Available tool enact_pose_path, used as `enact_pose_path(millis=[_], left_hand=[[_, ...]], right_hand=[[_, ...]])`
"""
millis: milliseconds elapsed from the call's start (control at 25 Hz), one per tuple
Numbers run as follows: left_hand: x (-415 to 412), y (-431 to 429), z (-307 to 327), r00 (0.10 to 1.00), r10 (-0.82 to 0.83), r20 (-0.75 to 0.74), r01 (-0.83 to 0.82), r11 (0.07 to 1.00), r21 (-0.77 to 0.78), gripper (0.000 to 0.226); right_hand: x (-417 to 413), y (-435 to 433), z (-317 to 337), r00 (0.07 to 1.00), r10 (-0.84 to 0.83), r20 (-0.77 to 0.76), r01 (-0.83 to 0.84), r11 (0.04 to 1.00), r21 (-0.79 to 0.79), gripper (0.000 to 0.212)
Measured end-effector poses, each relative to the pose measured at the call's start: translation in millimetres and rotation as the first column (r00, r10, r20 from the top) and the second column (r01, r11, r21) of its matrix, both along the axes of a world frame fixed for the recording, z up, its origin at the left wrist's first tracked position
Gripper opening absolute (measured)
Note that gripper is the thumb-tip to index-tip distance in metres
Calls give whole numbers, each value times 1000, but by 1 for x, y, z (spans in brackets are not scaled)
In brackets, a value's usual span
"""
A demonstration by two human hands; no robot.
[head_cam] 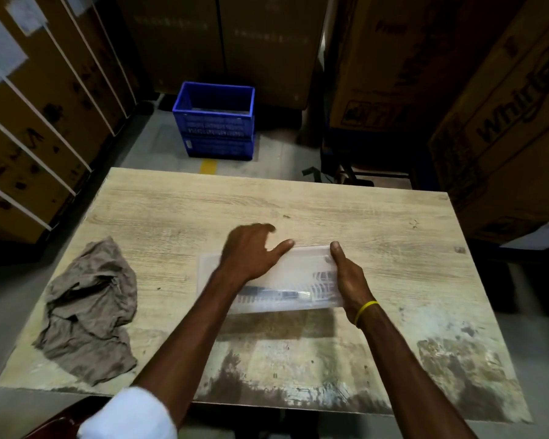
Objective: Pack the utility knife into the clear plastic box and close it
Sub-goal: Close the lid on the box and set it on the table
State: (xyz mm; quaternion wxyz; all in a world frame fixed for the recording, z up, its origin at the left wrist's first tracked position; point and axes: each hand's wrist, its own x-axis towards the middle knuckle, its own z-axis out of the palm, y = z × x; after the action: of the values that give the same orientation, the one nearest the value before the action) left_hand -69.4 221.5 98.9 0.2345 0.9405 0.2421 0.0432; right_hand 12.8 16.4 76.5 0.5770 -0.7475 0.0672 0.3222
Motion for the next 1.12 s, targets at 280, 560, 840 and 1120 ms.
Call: enact_pose_path(millis=[280, 560, 840, 1120], left_hand=[[-98, 25, -15, 711, 694, 113, -230, 381, -896, 20], [-77, 15, -26, 589, 806, 60, -150, 182, -972, 14], [-44, 23, -34, 521, 847, 108, -219, 254, -942, 26], [-49, 18, -68, 501, 862, 73, -303, 254, -919, 36]], right_hand=[[20, -22, 11, 982, -165, -91, 169, 985, 43, 68], [29, 0, 19, 947, -236, -218, 281, 938, 202, 34], [27, 22, -3, 910, -411, -49, 400, 841, 364, 22], [18, 13, -35, 919, -375, 120, 329, 898, 293, 26]])
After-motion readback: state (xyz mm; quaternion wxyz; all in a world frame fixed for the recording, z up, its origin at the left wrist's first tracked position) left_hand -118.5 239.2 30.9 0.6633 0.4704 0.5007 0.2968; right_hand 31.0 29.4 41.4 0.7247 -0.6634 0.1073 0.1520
